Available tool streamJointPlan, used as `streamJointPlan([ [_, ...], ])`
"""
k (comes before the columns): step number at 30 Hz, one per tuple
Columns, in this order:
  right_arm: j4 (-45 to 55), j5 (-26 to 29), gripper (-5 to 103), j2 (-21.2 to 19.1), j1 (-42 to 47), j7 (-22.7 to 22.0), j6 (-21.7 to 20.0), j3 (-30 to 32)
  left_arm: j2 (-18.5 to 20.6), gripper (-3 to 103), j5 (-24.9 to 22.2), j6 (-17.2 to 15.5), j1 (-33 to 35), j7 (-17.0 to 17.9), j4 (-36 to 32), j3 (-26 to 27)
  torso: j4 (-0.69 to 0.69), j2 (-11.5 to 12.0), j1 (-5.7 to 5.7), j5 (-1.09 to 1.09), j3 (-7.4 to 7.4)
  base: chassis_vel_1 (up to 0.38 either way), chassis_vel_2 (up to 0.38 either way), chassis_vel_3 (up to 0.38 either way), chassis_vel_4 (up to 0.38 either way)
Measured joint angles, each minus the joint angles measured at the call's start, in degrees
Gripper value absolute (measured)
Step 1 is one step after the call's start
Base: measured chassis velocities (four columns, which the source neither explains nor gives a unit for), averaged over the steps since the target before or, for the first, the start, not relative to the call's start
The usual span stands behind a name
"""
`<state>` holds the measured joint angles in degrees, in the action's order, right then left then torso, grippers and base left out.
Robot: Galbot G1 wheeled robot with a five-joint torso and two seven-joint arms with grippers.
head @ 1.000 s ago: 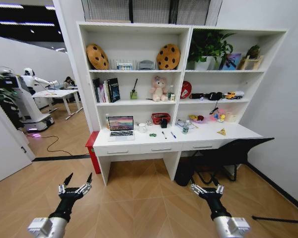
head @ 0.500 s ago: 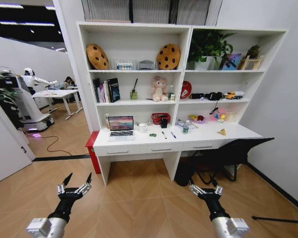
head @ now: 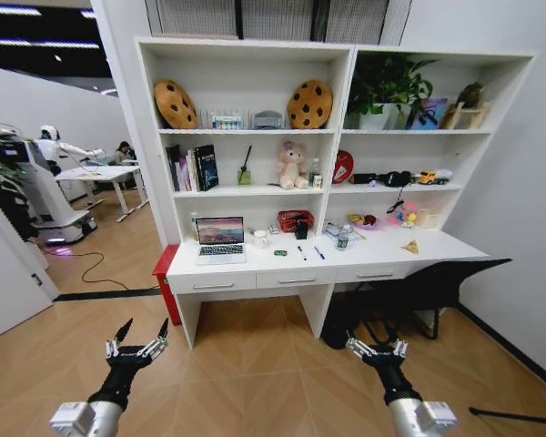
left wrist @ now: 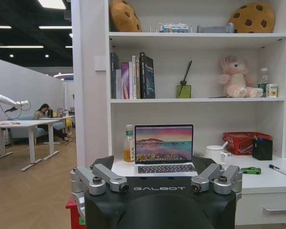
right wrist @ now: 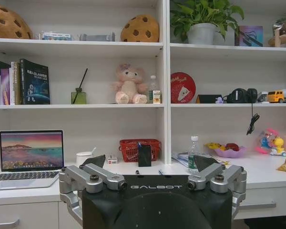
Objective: Organize the objects on the table.
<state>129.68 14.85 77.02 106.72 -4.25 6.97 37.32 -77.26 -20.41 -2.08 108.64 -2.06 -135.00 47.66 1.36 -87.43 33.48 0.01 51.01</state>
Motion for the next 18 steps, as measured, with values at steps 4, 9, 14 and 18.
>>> streamJointPlan([
  [4, 0.0, 0.0, 100, 0.0, 0.0, 0.0, 0.0, 0.0, 0.0, 90, 0.0, 0.0, -0.1, 0.0, 0.1, -0.1, 0.0, 0.0, -0.02, -0.01, -0.01, -0.234, 0.246, 0.235, -0.24],
  [9, 0.0, -0.1, 100, -0.1, 0.0, 0.0, 0.1, 0.0, 0.0, 90, 0.0, 0.0, -0.1, 0.0, 0.2, -0.1, 0.0, 0.0, -0.01, 0.01, -0.01, -0.284, 0.286, 0.291, -0.281],
  [14, -0.1, -0.2, 100, 0.0, -0.1, -0.1, 0.3, 0.0, -0.1, 90, 0.2, 0.1, -0.1, -0.1, 0.3, -0.3, -0.01, 0.0, 0.0, 0.06, 0.0, -0.35, 0.351, 0.349, -0.364],
  [18, -0.1, -0.2, 100, -0.1, -0.3, -0.2, 0.6, 0.0, 0.0, 90, 0.2, 0.1, -0.1, -0.1, 0.3, -0.3, 0.06, 0.0, 0.0, -0.12, -0.02, -0.374, 0.348, 0.356, -0.362],
])
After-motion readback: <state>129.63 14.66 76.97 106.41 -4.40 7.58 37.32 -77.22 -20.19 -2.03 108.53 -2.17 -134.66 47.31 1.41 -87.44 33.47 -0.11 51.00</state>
